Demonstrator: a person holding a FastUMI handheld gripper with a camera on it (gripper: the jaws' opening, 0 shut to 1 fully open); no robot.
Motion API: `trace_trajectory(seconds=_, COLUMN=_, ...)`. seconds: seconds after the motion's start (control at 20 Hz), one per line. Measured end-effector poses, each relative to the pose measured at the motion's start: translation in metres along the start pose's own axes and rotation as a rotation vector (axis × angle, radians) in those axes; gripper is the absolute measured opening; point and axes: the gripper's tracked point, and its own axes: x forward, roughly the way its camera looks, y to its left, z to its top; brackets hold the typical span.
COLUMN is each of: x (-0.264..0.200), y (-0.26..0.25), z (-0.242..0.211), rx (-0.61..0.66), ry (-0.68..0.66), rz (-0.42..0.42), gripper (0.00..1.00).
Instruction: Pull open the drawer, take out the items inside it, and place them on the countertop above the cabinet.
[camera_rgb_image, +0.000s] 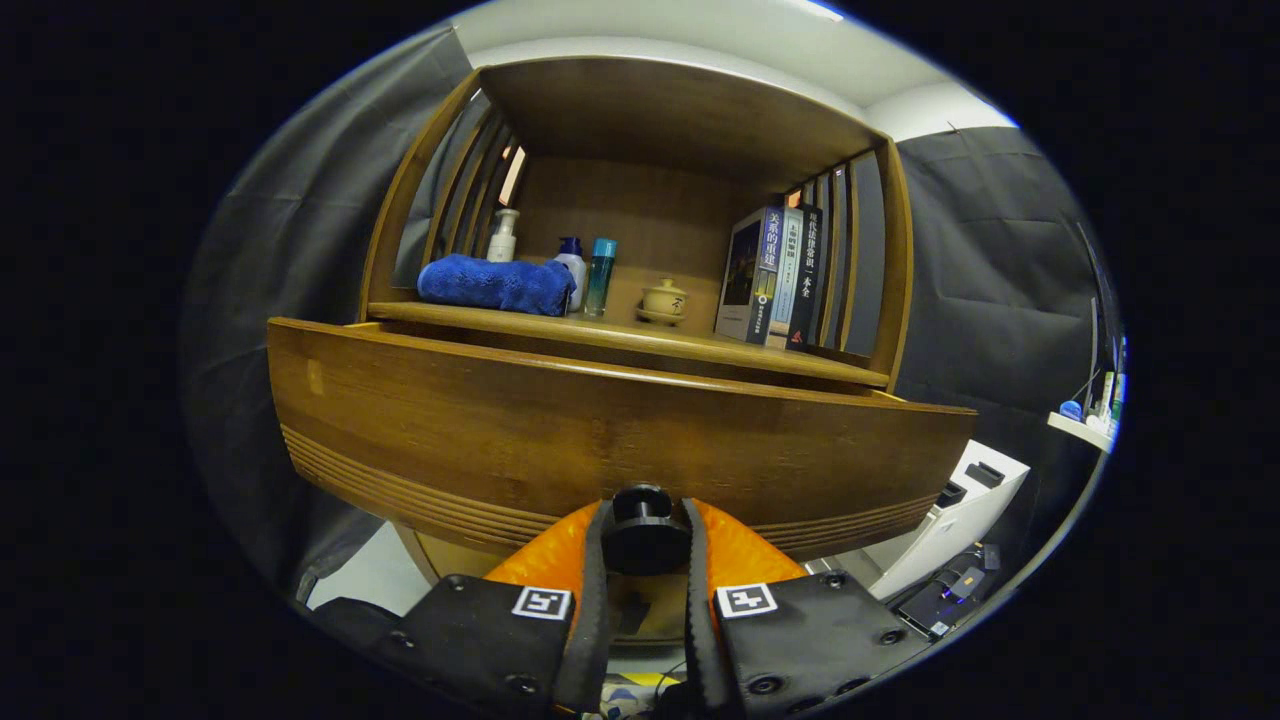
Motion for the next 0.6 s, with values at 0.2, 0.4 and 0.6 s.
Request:
trace_trajectory(seconds=0.2, x=-0.015, y=0.001, z=-0.003, rx=0.001, ry=0.015, rz=-0.007, gripper=0.39)
trace_trajectory(seconds=0.4, x=-0.03, y=0.001, z=-0.013, rx=0.001, ry=0.043, rz=-0.023, gripper=0.39)
trace_trajectory(seconds=0.6, x=-0.035, y=0.0, z=-0.013, rx=0.0, ry=0.061, rz=-0.022, gripper=0.39)
